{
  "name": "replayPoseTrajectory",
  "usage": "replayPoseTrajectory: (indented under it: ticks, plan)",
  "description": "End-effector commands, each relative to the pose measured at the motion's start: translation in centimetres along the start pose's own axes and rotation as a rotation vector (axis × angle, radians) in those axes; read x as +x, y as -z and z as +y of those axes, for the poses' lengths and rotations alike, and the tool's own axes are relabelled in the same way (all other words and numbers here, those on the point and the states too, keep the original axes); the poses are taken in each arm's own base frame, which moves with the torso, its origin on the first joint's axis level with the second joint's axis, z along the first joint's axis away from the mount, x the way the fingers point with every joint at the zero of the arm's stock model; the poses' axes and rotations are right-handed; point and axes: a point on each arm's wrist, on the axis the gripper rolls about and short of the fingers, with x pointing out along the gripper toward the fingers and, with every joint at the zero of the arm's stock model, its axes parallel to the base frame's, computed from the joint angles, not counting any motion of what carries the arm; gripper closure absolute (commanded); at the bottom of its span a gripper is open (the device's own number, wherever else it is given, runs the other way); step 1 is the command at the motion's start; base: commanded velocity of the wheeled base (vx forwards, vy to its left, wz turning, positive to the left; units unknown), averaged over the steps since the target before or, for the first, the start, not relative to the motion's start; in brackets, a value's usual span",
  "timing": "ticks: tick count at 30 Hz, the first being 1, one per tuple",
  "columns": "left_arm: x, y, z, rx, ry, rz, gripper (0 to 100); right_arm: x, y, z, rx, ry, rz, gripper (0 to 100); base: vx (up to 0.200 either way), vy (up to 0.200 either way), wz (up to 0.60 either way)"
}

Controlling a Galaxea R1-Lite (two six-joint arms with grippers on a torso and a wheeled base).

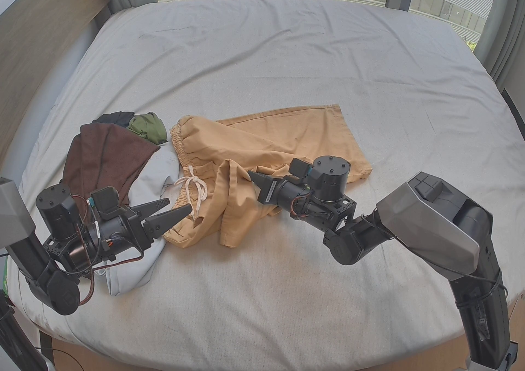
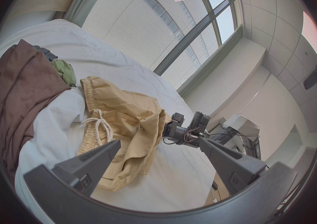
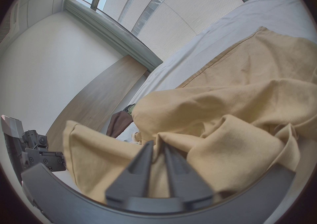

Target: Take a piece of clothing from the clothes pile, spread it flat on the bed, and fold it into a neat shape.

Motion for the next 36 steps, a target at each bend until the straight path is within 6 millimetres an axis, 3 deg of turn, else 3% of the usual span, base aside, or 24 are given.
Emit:
replayPoseTrajectory:
  ticks: [1,5,9,14,17,25,36]
  plan:
    - [0.1,0.2,0.2,-0.005,-0.004,0.007,0,0.0,-0.4,0.2,-0.003,0.028,-0.033,0,0.0,0.0,0.0]
    - [0.3,0.7,0.5,-0.013,-0.011,0.02,0,-1.0,-3.0,2.0,-0.014,0.034,-0.105,0,0.0,0.0,0.0]
    - [0.3,0.6,0.6,-0.001,-0.012,0.017,0,-3.9,-6.1,4.0,-0.018,0.032,-0.13,0,0.0,0.0,0.0]
    - [0.3,0.5,0.4,0.0,-0.011,0.015,0,-7.0,-7.5,5.4,-0.02,0.036,-0.135,0,0.0,0.0,0.0]
    - [0.3,0.4,0.4,0.004,-0.009,0.012,0,-8.7,-6.9,5.5,-0.014,0.063,-0.091,0,0.0,0.0,0.0]
    - [0.2,0.4,0.4,0.004,-0.009,0.012,0,-11.6,-2.6,3.7,0.012,0.152,0.061,0,0.0,0.0,0.0]
    - [0.2,0.5,0.3,0.002,-0.009,0.015,0,-11.3,1.2,-1.0,0.03,0.277,0.099,0,0.0,0.0,0.0]
